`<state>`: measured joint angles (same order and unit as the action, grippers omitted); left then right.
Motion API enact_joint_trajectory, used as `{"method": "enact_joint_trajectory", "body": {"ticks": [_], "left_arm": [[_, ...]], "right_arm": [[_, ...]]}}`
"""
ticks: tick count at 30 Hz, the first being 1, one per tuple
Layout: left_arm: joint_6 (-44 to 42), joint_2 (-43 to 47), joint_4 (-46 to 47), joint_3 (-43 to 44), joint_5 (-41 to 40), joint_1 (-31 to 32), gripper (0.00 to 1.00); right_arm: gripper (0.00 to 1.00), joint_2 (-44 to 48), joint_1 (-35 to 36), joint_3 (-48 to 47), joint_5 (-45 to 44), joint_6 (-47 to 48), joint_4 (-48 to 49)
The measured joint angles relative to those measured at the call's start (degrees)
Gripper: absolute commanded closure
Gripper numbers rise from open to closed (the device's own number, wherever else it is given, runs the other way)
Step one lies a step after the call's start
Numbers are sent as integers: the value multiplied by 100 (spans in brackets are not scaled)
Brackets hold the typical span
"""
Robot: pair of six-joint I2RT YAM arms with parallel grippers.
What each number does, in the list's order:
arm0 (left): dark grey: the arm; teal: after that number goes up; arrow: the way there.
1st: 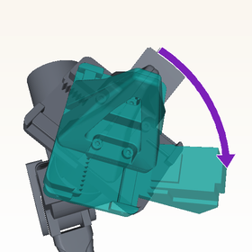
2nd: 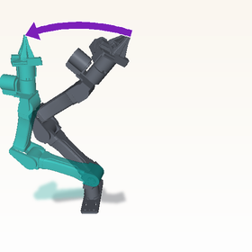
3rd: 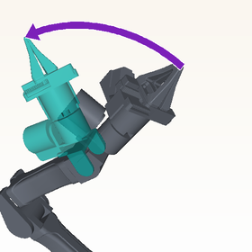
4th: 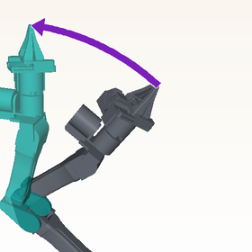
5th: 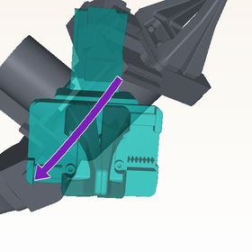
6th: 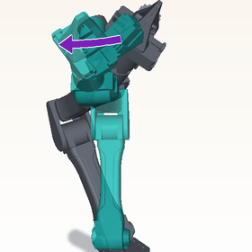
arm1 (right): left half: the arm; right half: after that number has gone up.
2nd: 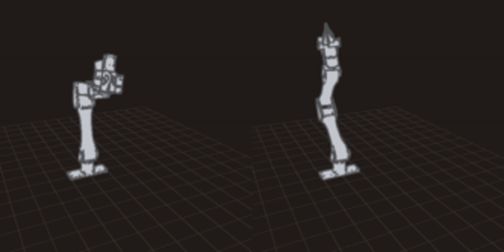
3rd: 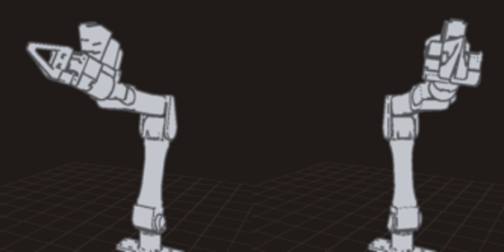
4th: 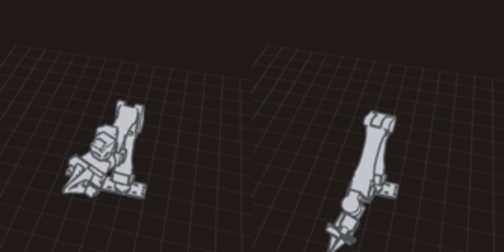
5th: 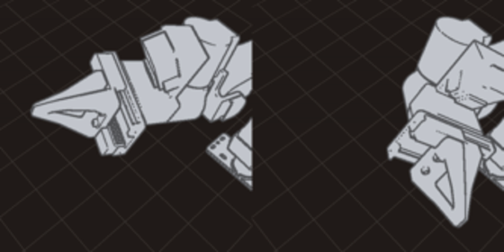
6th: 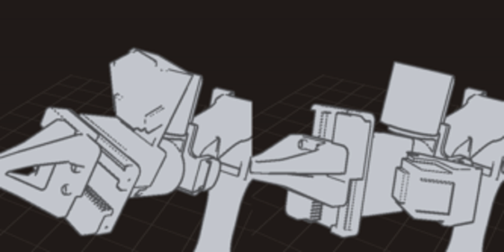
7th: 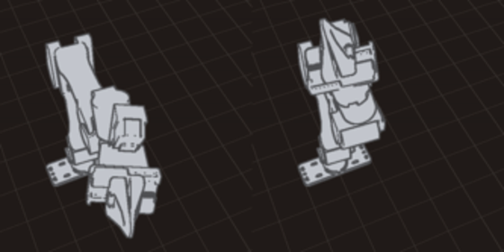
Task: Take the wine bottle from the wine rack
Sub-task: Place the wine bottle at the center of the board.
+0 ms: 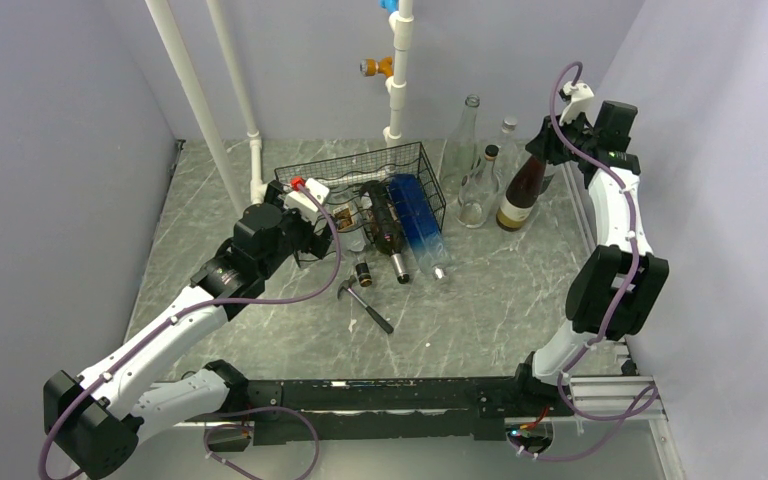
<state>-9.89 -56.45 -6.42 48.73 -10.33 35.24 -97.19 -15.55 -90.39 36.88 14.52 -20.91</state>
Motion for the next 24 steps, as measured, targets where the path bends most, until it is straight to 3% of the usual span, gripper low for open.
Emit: {"method": "enact_joint_trajectory", "body": {"ticks": [16, 24], "left_arm": [[2, 7, 13, -28, 2, -9, 0], [2, 61, 15, -28, 7, -9, 0]], "right_arm": [[20, 129, 22, -160, 131, 31, 682], [3, 382, 22, -155, 114, 101, 667]]}}
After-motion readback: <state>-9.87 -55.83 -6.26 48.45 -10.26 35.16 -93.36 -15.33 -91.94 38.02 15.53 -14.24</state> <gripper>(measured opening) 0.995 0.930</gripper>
